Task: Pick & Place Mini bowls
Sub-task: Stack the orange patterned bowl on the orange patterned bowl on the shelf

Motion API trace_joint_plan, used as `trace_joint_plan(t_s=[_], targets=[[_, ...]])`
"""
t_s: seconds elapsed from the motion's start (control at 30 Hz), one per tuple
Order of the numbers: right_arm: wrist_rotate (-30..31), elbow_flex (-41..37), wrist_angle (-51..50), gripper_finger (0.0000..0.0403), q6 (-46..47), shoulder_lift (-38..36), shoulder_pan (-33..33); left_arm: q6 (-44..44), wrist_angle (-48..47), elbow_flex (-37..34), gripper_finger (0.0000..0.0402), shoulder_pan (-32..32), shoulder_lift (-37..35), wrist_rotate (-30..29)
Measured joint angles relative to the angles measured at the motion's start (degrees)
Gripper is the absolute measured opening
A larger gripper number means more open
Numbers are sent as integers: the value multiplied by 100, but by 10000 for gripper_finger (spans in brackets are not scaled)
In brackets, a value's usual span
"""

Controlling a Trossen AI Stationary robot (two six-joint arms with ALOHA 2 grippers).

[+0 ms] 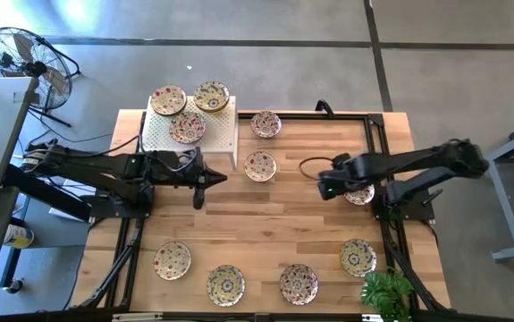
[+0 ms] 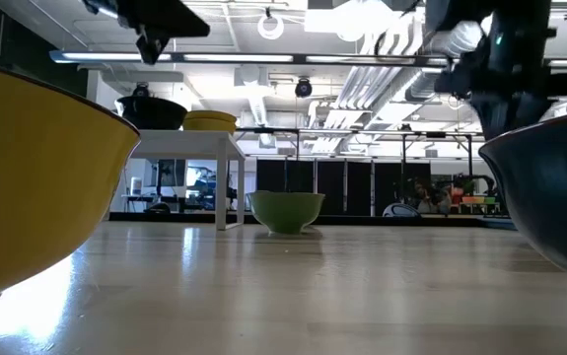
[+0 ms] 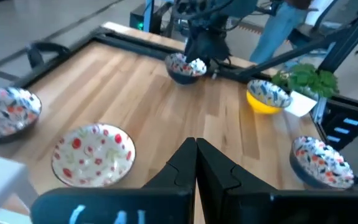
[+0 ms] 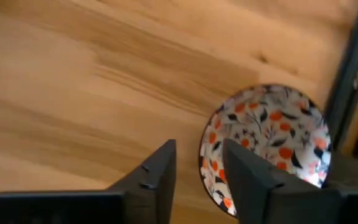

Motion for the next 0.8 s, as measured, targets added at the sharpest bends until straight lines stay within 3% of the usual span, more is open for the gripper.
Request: trace_joint_plan(t_s=[0.17,0.33,0.5,0.63,0.8], targets=[[-472,-195,38,153,429,713,-172,-439,556,-538,0,-4,-3,262],[-502,-418,191,148,676,1151,-275,-579,581,-649,0,-7,-5,282],[-355,-736,637,109,539,1375,-278,-639,761,-649,0,-7,-5,213],[-654,-1182,1531,68,324,1405,-284,-642,872,-649,0,-5,-5,197],[-555,-1065,1406,21,231,1411,-117,-746,876,-649,0,-5,-5,190]])
